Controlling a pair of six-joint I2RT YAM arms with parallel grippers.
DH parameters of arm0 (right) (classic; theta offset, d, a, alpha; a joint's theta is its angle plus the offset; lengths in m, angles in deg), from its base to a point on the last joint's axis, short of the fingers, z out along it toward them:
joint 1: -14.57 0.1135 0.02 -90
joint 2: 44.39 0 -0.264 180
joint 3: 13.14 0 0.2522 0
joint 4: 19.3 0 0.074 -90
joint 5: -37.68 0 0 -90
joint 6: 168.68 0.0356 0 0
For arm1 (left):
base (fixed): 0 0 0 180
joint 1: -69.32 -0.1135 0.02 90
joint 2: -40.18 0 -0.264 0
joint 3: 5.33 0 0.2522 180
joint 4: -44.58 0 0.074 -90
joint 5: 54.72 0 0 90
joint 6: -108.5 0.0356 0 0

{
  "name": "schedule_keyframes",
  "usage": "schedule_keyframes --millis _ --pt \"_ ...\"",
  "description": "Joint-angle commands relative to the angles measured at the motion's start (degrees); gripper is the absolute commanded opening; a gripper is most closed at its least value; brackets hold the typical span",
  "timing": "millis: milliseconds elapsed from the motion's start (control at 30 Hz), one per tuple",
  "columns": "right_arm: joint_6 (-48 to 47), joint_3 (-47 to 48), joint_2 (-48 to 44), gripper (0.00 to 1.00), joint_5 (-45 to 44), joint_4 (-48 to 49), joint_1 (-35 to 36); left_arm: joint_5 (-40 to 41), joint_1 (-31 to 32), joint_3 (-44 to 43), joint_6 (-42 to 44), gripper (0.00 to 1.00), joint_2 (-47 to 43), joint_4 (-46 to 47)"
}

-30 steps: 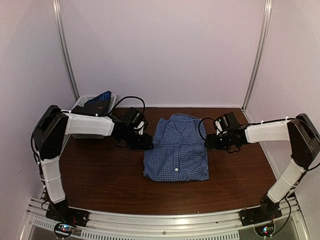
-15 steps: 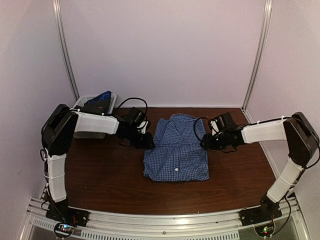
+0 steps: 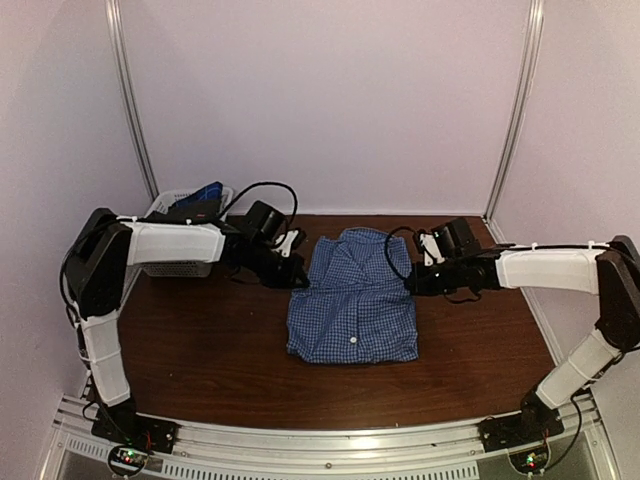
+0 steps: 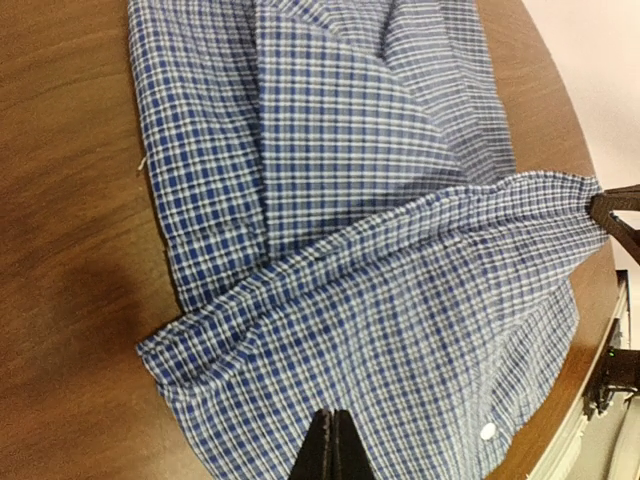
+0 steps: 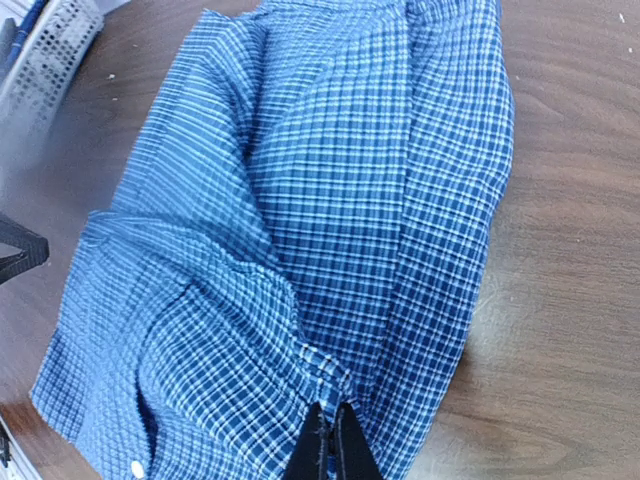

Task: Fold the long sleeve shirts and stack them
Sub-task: Flatten out the crumpled shirt at the center of the board.

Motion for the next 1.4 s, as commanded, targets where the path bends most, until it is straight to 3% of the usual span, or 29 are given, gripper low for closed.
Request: schedule_keyframes --millis 0,67,233,467,600,867,1033,1133,1267,1367 --pt "-1.57 -1.24 -7.45 0.00 1.14 -4.38 2.43 -3.56 1.05 2.90 1.79 0.00 -8.52 0.22" --pt "-1.50 -2.42 -10.91 0.00 2.36 -5.59 4.07 -1.74 1.12 4.99 1.65 0.02 -10.32 -0.11" --pt "0.60 -6.88 -17.52 0.00 4.04 -7.98 10.44 2.99 1.03 6.90 1.12 0.28 -9.85 -0.95" --pt "6.70 -14.13 -24.01 0.00 3.54 -8.76 22.79 3.78 1.03 3.82 0.72 0.51 -5.75 -0.20" --pt "10.22 -18.08 -26.23 0.00 2.22 -8.32 26.95 3.08 1.03 2.62 1.43 0.56 -4.05 -0.10" --pt "11.10 -18.64 -24.82 0.00 -0.91 -7.45 27.98 -1.09 1.12 2.44 2.37 0.58 -0.29 1.25" --pt "10.37 -16.99 -22.69 0.00 -1.96 -7.60 28.04 -2.82 1.41 2.05 3.52 0.56 1.44 2.37" --pt "10.26 -16.39 -22.80 0.00 -2.88 -8.51 28.09 -3.56 2.15 1.71 4.32 0.47 0.41 2.66" --pt "10.41 -15.61 -23.35 0.01 -4.54 -10.59 28.10 -4.76 3.34 2.10 6.16 0.14 -2.80 3.10" --pt "10.55 -14.38 -23.06 0.00 -5.51 -13.11 28.07 -6.00 4.51 3.55 7.76 0.02 -6.79 3.09"
